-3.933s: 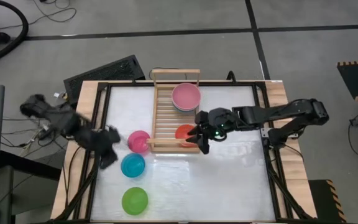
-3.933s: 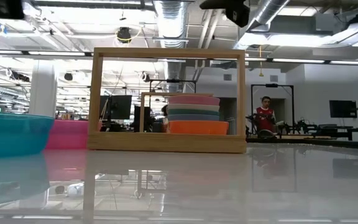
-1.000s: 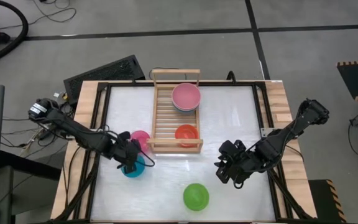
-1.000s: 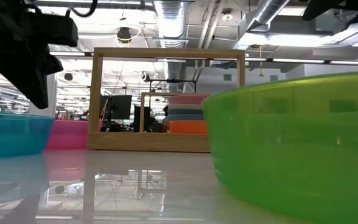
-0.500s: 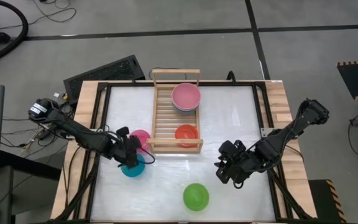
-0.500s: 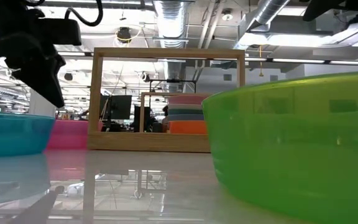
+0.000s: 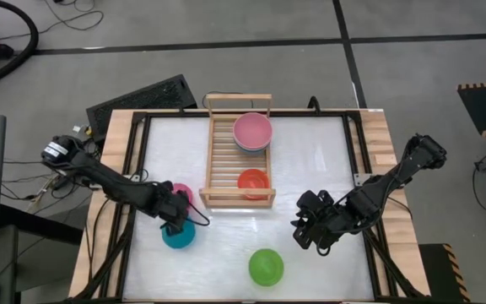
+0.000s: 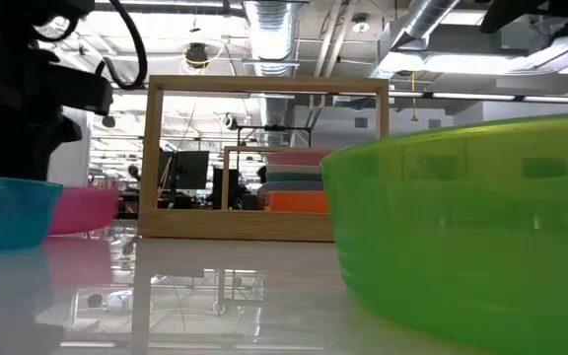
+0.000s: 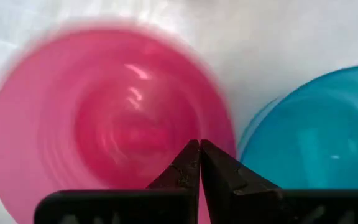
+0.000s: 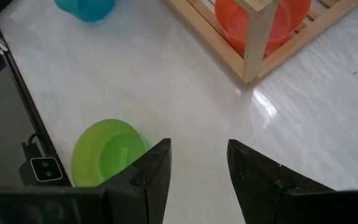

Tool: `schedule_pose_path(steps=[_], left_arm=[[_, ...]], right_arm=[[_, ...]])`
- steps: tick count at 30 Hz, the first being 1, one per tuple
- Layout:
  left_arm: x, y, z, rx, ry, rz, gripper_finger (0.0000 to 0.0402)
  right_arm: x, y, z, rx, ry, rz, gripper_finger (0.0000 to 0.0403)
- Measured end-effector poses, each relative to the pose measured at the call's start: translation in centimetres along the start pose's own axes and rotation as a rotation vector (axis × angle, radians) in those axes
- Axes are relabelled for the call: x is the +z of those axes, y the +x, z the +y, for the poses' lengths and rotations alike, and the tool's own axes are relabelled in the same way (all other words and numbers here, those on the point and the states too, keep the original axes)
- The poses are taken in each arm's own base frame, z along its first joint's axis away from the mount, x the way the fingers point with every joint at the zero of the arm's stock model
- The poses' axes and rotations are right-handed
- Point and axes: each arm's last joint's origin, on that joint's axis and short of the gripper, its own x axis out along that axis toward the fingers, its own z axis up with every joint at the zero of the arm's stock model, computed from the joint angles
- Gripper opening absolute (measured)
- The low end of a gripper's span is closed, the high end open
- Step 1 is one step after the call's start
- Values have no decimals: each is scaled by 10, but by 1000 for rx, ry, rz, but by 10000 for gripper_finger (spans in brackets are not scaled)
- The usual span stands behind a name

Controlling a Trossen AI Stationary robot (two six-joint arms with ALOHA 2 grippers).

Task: Place and stack bowls onto a shelf
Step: Adjust the colored bowls

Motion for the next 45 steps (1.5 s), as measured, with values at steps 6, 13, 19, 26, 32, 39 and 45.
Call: schedule_pose_path(steps=[6,13,19,26,32,39,45], left_arm=[[8,-13,-14,-95,-102,-35,0],[17,-7,-28,-181,-177,-94,0],[43,12,-49,-343,-196,-237,0],[64,23,-60,-467,-246,-364,0],[87,19,-61,-560,-233,-503,0],[101,-50,-68,-500,-165,-463,0],[69,-98,-66,-218,-199,-274,0]], right_arm=[[0,0,0,-4,-25,-2,182],[0,0,0,-4,-31,-4,182],[-1,0,0,0,-32,-4,182],[0,0,1,6,-29,-6,182],[0,0,1,6,-28,-8,182],[0,0,2,15,-23,-13,182],[1,0,3,19,-19,-28,182]])
